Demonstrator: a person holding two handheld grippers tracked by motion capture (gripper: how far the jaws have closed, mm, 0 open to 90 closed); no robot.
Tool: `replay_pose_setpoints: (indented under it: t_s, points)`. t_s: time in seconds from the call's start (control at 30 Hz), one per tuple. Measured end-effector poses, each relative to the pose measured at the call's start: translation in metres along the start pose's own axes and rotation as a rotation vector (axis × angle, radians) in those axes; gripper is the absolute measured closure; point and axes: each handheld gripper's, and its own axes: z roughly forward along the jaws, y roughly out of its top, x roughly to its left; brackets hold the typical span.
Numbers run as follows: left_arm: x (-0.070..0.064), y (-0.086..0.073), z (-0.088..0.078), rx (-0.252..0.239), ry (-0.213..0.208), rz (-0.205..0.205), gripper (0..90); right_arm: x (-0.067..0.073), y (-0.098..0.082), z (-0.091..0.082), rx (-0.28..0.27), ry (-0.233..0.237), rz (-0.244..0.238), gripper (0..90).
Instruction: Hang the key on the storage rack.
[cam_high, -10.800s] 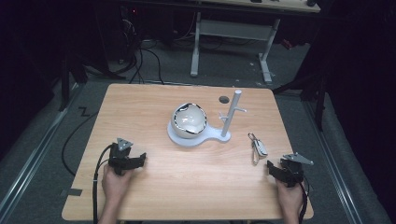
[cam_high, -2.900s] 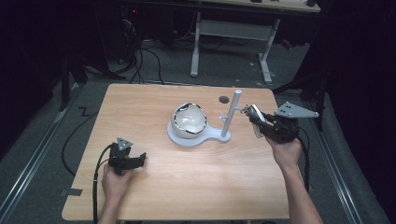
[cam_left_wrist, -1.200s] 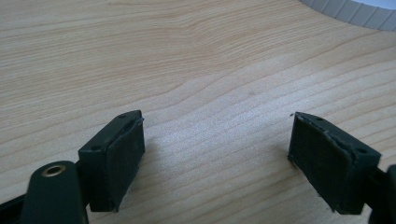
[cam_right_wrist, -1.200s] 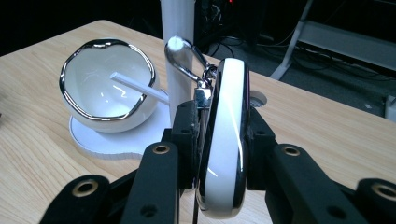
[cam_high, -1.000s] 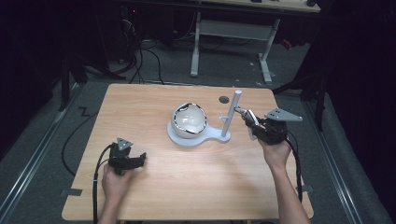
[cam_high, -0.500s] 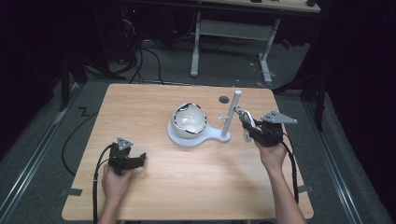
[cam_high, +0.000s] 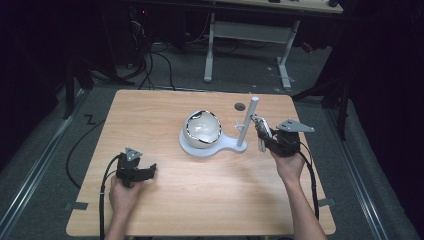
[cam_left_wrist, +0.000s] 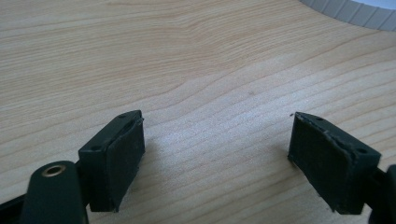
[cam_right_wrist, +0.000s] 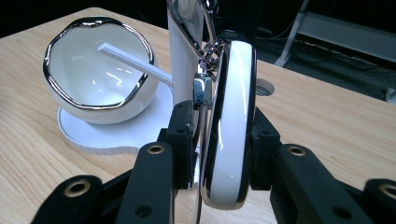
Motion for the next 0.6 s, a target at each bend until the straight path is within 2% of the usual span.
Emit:
replay_pose_setpoints:
  t_s: [0.6]
  points:
    - [0.0001,0.0,-0.0001,0.001,0.0,0.001,18.9,0.0015,-0.0073,0.0093,0.001,-0.014,0.026,63.0]
